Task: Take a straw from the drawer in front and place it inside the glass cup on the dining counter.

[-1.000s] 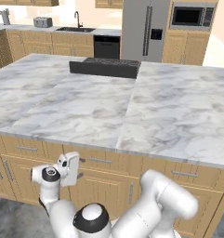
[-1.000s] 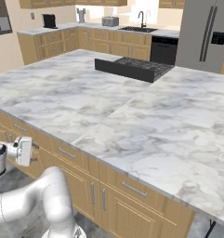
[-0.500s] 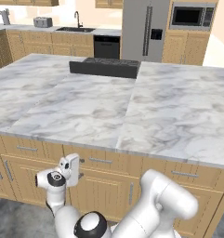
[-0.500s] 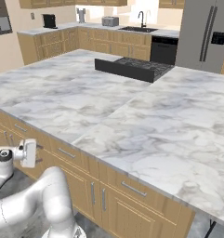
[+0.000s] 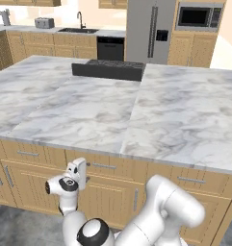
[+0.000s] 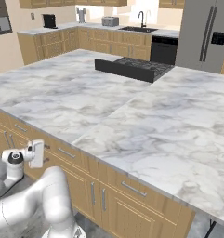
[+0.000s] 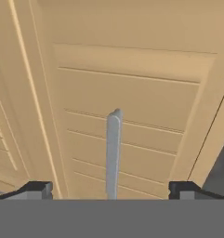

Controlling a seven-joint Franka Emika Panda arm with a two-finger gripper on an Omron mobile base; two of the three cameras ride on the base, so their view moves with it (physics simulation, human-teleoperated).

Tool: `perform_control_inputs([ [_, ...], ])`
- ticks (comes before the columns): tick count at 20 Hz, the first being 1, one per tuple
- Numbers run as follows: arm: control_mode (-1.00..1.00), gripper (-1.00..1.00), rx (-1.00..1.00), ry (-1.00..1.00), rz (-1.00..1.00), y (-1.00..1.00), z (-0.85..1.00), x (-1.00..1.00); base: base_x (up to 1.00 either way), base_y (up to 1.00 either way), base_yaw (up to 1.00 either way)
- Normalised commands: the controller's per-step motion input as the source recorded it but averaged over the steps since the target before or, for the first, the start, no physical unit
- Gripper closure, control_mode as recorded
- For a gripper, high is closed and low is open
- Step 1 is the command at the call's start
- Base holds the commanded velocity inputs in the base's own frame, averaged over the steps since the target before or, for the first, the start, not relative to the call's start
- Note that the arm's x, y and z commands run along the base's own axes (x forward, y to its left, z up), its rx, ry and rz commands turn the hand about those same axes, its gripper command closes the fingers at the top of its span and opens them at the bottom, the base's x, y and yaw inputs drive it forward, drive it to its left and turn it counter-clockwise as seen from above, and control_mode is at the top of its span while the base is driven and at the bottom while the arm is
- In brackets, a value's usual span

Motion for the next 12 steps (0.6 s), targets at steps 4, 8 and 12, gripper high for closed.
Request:
perform_control_inputs([
  [4, -1.0, -1.0, 0.0, 0.0, 0.05, -0.03, -0.41, 0.38, 0.0, 0.0, 0.0],
  [8, -1.0, -1.0, 0.0, 0.0, 0.04, -0.01, -0.38, 0.29, 0.0, 0.0, 0.0],
  [12, -1.0, -1.0, 0.0, 0.0, 0.02, 0.0, -0.35, 0.13, 0.0, 0.0, 0.0],
])
